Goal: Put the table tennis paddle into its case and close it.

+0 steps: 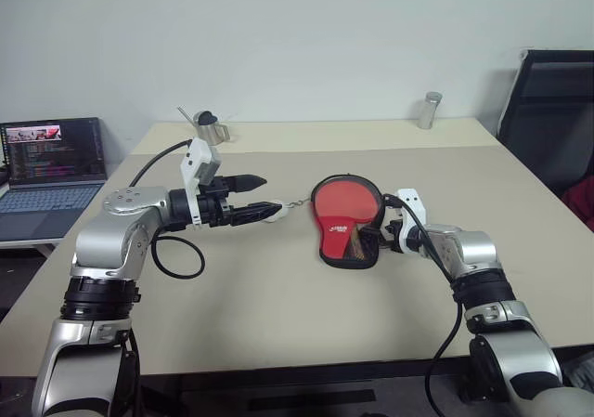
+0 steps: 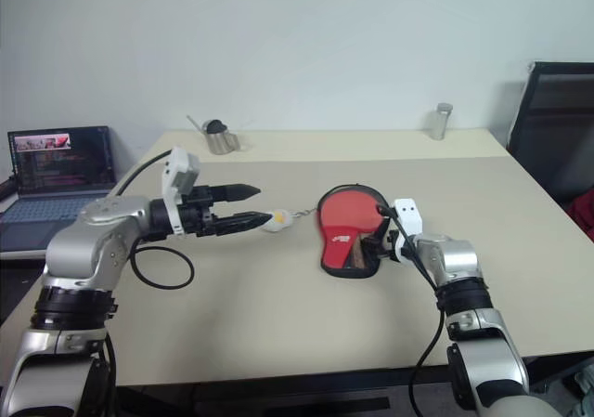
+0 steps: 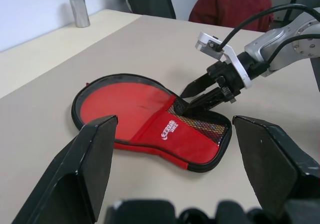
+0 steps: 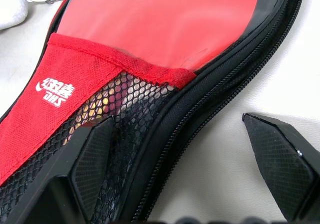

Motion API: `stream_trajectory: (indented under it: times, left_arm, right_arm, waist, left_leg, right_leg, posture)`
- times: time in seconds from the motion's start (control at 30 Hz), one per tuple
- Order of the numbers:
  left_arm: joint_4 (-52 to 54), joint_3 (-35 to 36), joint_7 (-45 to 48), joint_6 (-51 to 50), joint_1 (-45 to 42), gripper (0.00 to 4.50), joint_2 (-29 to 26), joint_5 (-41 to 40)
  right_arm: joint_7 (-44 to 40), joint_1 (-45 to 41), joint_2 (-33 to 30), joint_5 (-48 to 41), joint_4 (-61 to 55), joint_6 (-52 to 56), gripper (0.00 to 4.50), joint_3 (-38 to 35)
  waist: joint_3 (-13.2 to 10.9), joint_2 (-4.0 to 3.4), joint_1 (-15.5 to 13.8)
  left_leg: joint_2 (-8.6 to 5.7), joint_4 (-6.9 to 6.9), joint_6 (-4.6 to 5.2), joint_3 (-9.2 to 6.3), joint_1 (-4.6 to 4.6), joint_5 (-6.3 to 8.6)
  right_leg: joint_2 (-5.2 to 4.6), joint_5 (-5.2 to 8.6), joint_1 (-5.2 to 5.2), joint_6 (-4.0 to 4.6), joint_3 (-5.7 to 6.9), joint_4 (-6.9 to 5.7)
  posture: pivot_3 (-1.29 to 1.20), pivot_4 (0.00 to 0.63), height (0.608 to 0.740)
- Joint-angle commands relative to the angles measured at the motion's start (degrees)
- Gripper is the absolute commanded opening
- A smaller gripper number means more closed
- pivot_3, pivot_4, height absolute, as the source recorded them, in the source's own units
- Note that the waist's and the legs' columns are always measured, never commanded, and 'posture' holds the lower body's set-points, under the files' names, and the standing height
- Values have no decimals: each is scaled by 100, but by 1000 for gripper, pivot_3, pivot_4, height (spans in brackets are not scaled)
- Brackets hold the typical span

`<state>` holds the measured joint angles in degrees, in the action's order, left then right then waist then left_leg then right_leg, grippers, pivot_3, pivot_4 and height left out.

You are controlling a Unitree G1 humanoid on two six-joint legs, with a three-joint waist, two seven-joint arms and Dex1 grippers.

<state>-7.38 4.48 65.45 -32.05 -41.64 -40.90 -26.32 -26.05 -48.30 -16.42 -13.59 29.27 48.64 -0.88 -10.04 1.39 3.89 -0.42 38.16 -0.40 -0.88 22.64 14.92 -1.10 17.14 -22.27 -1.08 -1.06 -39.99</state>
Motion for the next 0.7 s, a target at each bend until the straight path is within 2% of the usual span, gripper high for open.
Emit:
stream_trajectory:
  times: [0.03,0.1,0.2,0.47,0.6,0.7]
  left_arm:
    - [41,45,-37,122,-112,4030,-37,11]
    - [36,51,-50,126,-111,4030,-31,11]
    - [26,51,-52,132,-110,4030,-26,8]
    - [28,25,28,111,-32,4030,-59,-9]
    - [134,44,259,-12,280,4030,-210,-101]
    - [472,-21,664,-125,761,4030,-423,-254]
  right_arm:
    - [-98,-27,182,-5,206,67,4480,96]
    - [-121,-42,205,-50,235,102,4480,24]
    - [-130,-65,242,-118,226,157,3879,-79]
    - [-13,-105,416,-206,143,308,1217,-264]
    - [61,-59,534,-343,-48,568,26,-435]
    - [52,64,634,-494,-422,924,10,-455]
  waist:
    - [0,0,8]
    - [1,1,16]
    - [1,1,25]
    - [0,1,26]
    - [0,0,40]
    - [0,0,58]
  left_leg:
    - [1,0,-1,0,-1,-1]
    - [2,0,-3,0,-2,-2]
    - [2,-1,-4,0,-2,-2]
    - [2,-9,-4,1,0,-2]
    - [3,-10,-4,0,-2,-3]
    - [3,-19,-5,1,2,-2]
  right_leg:
    - [1,-2,0,3,0,0]
    - [2,-3,1,5,0,-1]
    - [2,-3,1,6,0,-1]
    - [2,-3,-2,6,-1,4]
    - [2,-3,-2,6,0,3]
    - [2,-1,-7,11,-1,6]
  posture:
    - [0,150,740]
    - [0,150,740]
    - [0,150,740]
    - [0,150,740]
    - [0,150,740]
    - [0,150,740]
